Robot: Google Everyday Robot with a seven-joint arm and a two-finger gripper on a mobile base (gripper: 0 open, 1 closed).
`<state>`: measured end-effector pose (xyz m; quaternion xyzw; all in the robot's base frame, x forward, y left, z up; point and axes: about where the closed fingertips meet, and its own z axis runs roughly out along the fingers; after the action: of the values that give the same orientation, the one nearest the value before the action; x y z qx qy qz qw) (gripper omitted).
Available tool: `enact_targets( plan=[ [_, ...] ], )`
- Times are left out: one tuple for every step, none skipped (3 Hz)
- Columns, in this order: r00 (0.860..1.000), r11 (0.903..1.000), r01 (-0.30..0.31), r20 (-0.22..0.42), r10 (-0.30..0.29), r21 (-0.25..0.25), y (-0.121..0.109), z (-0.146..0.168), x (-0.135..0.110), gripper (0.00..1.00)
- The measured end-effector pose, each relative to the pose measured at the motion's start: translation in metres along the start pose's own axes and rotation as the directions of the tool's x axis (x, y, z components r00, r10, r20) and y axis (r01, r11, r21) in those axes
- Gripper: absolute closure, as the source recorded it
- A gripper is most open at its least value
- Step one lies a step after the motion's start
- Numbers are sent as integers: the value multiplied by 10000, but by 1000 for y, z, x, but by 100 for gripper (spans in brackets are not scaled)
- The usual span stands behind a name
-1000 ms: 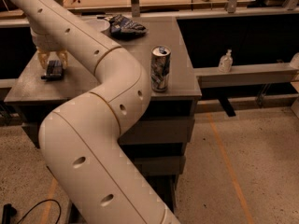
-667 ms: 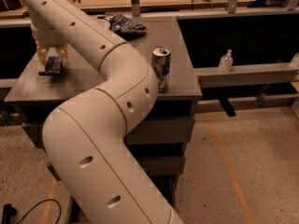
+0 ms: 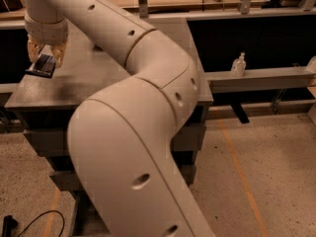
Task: Place rxbar blueberry into bottom drawer
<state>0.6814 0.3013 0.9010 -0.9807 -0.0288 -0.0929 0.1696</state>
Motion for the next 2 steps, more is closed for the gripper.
enact_targets(
  plan=[
    [9954, 9870, -955, 150, 943, 1292, -7, -26, -33, 100],
    [9953, 9890, -882, 501, 827, 1185, -8, -5, -54, 100]
  ],
)
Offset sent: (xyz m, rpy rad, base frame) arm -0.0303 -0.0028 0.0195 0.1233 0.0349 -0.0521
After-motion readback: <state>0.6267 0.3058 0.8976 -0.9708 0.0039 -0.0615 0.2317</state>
